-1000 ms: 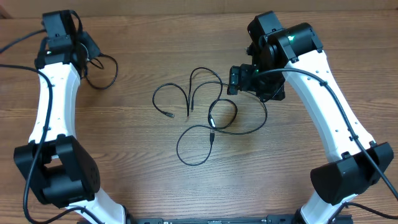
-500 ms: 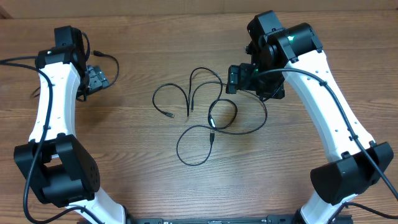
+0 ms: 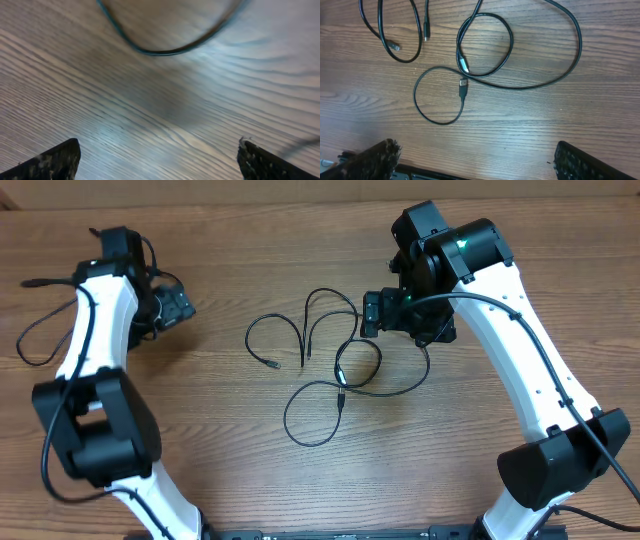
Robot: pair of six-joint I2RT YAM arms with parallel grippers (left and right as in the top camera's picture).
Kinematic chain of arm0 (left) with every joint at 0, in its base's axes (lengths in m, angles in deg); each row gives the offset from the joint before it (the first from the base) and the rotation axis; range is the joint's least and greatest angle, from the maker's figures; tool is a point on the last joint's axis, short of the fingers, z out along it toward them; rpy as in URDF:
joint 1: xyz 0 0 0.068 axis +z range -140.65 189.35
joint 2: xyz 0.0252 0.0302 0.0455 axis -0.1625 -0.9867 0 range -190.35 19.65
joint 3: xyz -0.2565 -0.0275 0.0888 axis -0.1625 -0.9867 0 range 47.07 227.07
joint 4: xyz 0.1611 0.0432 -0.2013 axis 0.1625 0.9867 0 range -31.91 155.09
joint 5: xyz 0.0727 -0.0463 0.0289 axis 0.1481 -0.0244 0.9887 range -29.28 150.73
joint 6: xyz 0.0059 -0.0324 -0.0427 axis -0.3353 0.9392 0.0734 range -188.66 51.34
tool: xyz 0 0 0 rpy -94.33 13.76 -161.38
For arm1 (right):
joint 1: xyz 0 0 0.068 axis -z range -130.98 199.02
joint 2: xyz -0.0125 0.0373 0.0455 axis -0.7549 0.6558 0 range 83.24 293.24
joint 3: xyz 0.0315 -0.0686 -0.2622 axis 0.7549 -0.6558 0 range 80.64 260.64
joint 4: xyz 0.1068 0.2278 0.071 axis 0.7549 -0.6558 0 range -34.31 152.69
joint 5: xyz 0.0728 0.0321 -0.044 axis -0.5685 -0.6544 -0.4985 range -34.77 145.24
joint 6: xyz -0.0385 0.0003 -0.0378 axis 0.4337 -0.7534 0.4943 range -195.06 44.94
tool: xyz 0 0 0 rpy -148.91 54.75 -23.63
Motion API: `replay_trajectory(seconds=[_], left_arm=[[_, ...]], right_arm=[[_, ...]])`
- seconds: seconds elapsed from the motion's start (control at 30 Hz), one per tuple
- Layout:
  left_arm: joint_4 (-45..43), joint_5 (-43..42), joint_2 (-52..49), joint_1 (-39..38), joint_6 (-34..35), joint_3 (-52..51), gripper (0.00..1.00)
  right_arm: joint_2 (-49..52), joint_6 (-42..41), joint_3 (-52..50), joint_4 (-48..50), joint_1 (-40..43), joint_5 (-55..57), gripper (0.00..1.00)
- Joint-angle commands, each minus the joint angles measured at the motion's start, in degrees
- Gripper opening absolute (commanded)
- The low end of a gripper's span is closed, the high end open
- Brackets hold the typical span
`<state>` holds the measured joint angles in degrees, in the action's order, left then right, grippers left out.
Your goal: Untangle cables
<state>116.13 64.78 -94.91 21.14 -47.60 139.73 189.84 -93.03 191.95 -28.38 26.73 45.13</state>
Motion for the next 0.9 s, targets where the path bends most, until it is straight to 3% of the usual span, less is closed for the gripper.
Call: replay_trajectory(seconds=[0.0,0.13,0.37,0.47,0.87], left_arm=[[-0.02,7.26,-4.70,3.30,1.53,0.28,1.00],[-1.64,4.79,-6.56,8.44,4.42,0.28,1.00],[-8.11,-17.03,-6.38,18.01,8.48,1.75,1.00],[-9.92,-17.11,-6.43,20.22,13.27,1.73,1.00],[-20.85,-12.20,-7.19,22.45,20.96,1.62,1.00]], right_arm=[[-0.92,0.50,-0.04,-0.13,-0.26,0.00,0.98],[-0.92,0.50,-0.04,0.20,-0.26,0.02,0.98],[-0.92,0.50,-0.04,1.53,-0.26,0.02,1.00],[-0.92,0.50,-0.04,1.46,-0.26,0.02,1.00],[-0.92,0.46,-0.04,0.57,-0.26,0.00,1.00]])
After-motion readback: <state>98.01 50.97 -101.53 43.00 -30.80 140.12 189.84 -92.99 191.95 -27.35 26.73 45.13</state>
